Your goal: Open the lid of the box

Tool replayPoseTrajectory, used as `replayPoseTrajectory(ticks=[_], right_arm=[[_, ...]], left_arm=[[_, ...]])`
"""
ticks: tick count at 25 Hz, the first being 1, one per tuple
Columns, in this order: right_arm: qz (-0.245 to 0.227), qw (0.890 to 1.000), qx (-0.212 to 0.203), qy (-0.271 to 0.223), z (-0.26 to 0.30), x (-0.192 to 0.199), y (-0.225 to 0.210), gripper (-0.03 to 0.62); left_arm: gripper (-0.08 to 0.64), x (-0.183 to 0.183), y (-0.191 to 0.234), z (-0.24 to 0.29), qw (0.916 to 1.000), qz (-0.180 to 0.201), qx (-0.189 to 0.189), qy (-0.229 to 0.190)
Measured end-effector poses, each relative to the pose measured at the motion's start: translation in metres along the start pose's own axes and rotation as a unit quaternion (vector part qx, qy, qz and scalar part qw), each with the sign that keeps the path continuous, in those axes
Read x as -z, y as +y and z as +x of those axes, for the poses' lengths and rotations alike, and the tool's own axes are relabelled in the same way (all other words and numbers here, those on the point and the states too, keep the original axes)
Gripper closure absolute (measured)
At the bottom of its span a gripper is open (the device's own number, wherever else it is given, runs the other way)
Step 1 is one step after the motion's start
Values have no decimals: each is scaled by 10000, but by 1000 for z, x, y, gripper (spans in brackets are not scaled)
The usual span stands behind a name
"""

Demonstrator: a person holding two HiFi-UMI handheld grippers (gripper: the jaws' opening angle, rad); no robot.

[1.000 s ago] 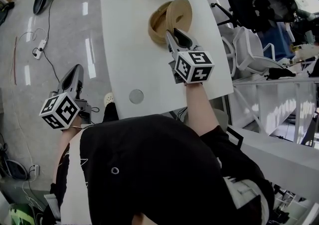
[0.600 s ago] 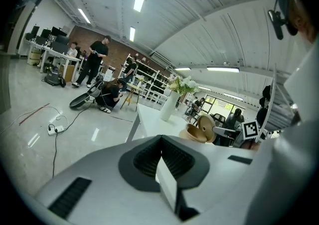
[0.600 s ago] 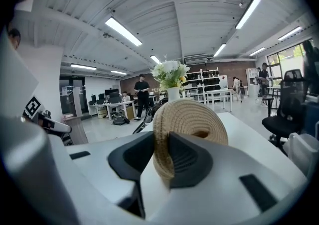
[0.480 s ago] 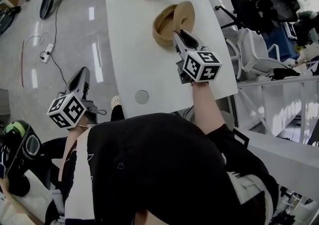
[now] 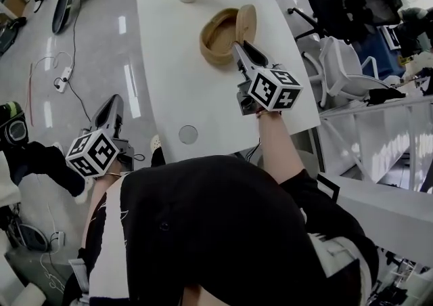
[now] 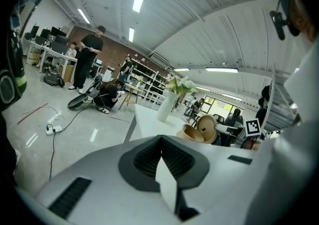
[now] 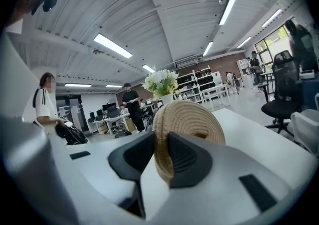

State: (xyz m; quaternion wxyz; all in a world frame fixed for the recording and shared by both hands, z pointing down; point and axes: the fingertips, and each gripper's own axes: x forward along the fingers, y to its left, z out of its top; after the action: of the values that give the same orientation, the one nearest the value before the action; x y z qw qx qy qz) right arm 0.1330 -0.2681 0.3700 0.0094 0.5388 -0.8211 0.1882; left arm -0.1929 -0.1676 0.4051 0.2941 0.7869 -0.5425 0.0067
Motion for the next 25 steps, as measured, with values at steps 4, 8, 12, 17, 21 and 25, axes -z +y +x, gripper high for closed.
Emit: replayPoseTrajectory(ticks=[4, 8, 12, 17, 21, 25], right_arm=[[189, 9997, 22, -134, -9, -6, -7, 502], [486, 9984, 75, -283, -16, -14, -17, 505], [492, 9982, 129, -306, -23, -13, -22, 506], [576, 9974, 164, -396, -30, -17, -22, 506], [598, 9969, 178, -471, -38, -20, -22, 506], [569, 9968, 205, -527, -48, -22, -21, 506]], left_arm=[[549, 3, -8, 3, 10000, 30, 68, 12], [549, 2, -12, 5, 9999, 51, 116, 25], [549, 3, -17, 6, 9999, 63, 143, 17], [549, 4, -16, 4, 9998, 61, 168, 36], [549, 8, -17, 3, 9998, 61, 175, 57], [549, 10, -22, 1, 9997, 75, 210, 59]])
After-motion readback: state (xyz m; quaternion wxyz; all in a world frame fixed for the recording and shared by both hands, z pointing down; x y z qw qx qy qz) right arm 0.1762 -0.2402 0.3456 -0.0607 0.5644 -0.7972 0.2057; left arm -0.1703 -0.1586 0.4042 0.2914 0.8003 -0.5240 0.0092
